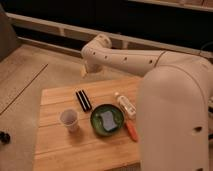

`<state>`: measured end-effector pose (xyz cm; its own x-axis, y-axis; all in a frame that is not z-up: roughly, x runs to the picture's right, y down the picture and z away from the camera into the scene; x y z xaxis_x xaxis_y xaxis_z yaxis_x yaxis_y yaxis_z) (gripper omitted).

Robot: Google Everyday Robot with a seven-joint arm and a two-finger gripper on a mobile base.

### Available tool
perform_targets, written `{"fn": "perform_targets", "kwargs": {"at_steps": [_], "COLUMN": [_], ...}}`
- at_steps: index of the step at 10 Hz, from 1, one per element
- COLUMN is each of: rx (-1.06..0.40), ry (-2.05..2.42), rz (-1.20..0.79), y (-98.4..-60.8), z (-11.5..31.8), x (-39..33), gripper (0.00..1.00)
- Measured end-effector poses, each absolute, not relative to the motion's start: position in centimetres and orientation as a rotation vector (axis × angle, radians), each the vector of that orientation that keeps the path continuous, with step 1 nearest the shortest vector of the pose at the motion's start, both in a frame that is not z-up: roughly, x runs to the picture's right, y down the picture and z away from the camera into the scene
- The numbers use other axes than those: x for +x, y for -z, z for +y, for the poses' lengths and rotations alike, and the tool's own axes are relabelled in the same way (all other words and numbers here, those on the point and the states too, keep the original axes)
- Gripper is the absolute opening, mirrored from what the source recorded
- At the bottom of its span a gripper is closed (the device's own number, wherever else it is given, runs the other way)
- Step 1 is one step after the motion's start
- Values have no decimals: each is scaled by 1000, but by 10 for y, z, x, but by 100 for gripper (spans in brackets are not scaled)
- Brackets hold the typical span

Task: Place the eraser in the ceramic cup

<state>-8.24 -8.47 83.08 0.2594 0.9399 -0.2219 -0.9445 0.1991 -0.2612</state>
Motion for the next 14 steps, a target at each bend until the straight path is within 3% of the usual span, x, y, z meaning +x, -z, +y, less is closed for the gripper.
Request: {"fn": "perform_targets", "kwargs": {"at_steps": [6,14], "rx": [-603,-610], "ry": [-1133,-1089], "rz": [-26,-60], "y": [-879,-882], "z": [-41,-47], "x": [-155,-170], "gripper": [65,65]}}
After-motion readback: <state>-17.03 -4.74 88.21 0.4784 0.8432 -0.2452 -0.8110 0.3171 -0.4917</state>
